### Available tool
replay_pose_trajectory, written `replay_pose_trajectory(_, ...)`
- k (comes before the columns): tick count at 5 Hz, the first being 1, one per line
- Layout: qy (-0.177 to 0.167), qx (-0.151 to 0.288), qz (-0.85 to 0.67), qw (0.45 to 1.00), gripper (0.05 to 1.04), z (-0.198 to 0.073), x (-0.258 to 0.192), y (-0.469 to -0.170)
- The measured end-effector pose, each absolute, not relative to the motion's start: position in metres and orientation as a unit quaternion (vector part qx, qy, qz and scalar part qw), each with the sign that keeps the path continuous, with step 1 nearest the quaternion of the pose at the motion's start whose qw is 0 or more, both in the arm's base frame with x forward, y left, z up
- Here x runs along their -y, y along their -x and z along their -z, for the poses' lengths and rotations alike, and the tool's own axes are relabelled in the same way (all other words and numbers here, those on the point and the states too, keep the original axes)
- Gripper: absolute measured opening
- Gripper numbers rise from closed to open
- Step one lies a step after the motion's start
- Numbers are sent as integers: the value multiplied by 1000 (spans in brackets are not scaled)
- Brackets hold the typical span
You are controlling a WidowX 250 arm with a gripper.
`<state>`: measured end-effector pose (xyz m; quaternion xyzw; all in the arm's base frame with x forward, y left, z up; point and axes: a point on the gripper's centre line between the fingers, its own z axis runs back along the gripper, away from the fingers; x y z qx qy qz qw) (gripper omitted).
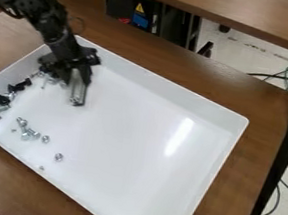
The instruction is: Sweep into pile
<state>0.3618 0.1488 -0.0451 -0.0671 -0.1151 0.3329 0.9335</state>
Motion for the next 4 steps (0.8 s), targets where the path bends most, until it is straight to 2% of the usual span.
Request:
replay_pose_trajectory(1, 55, 121, -401, 906, 357, 46, -162, -359)
replay_pose_trajectory(2, 51, 130, -473, 870, 357, 49, -163, -341)
replay_pose_trajectory(3, 76, 130, -565, 812, 357, 50, -161, -297)
replay_pose_trajectory(4, 75, 132, -596, 789, 357, 50, -153, -264)
